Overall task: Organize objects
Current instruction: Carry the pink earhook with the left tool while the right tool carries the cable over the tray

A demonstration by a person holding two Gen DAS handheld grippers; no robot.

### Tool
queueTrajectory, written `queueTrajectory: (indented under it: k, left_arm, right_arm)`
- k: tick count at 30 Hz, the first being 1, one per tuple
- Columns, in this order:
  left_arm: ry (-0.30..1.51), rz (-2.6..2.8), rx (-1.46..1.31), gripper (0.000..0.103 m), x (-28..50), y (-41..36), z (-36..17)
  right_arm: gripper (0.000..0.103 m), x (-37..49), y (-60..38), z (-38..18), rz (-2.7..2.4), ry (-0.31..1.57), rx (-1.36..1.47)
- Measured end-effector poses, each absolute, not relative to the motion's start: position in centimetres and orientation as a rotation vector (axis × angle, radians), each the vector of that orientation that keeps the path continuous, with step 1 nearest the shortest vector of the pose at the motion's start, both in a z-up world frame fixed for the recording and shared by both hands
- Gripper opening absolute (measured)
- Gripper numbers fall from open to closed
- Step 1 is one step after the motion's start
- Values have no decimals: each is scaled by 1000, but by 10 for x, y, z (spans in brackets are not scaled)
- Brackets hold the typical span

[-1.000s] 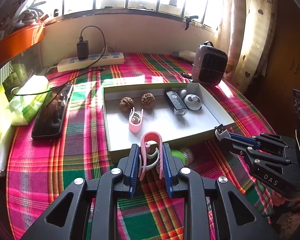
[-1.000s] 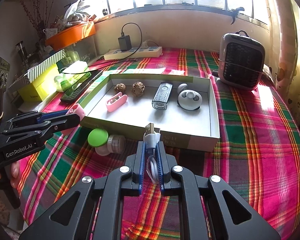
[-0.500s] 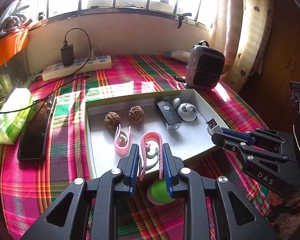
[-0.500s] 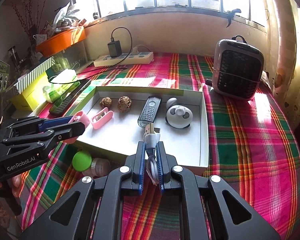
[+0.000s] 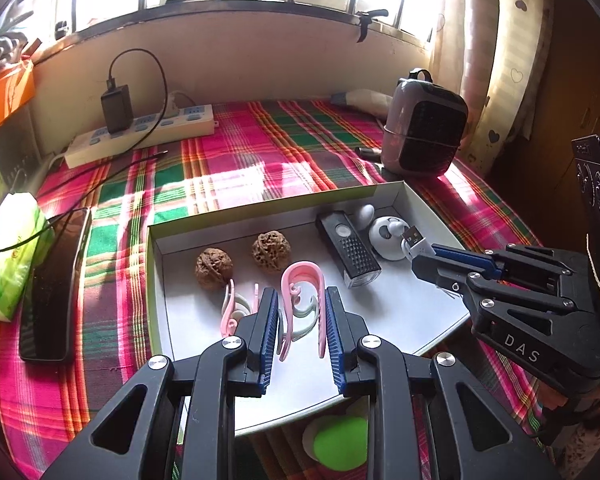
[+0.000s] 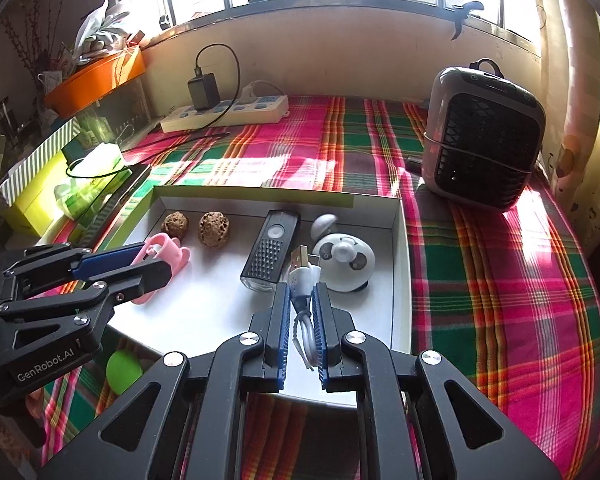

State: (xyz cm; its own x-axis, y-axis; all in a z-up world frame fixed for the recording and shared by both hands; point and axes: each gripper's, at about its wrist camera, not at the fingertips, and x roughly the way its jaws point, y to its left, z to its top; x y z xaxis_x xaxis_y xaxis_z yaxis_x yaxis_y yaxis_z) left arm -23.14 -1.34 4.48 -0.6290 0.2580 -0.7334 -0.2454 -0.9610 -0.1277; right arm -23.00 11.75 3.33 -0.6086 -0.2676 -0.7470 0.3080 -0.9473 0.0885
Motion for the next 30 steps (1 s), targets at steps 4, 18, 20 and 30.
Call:
queueTrajectory:
  k: [4, 18, 20, 30]
  left_arm:
    - [-9, 2604, -1188, 21, -238, -12, 41]
    - [0, 2580, -1244, 21, -254, -6, 28]
    - [-1, 2579, -1240, 21, -255, -6, 28]
    - [13, 2589, -1259, 21, -260, -6, 26]
  right_arm:
    - [12, -237, 116, 28, -2552, 86, 1205]
    - [12, -250, 113, 16, -2513, 78, 1256]
    - [12, -251, 112, 15, -2511, 79, 1258]
    - [12, -255, 111, 15, -2504, 89, 1260]
